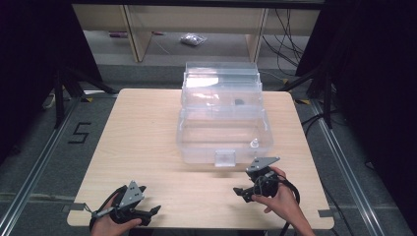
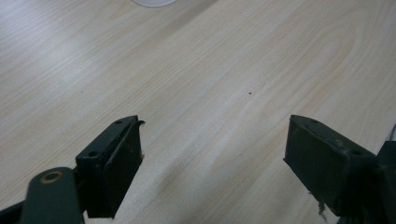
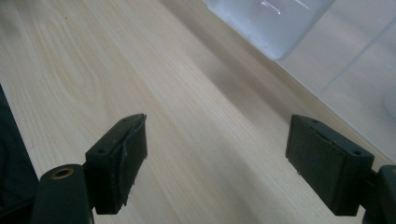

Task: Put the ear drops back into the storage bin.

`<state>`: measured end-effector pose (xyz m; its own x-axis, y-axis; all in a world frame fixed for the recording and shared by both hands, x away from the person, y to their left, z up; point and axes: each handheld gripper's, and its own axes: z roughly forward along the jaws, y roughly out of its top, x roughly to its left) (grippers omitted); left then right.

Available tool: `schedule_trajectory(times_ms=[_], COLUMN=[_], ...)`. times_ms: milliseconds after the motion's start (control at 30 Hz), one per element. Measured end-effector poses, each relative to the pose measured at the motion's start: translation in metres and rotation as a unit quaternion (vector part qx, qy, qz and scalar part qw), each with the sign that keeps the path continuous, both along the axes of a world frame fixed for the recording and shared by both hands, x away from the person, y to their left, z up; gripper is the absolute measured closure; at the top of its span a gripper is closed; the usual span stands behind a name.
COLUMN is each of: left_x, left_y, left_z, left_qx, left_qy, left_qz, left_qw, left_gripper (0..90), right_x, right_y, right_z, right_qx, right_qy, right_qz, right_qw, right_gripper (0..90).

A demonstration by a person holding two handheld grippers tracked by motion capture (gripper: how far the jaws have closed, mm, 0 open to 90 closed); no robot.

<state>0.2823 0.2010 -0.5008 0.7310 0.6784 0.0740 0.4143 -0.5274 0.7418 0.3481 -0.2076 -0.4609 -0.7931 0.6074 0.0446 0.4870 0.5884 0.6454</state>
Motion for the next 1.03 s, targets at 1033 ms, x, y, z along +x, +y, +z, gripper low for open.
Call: schedule_trajectory(times_ms=[1033], left_x=[-0.001], left_y=[-0.001], left_z=[0.000], left_qx=[-0.004], left_qy=[0.000], left_qz=[0.000], left_qw=[1.0000], left_gripper=[18.3], right_x=[-0.018], right_y=[-0.009], right_z=[-0.025], right_qx=[-0.009], right_qy=[0.012], right_qz=[-0.011], right_qw=[0.9998], right_gripper=[20.8])
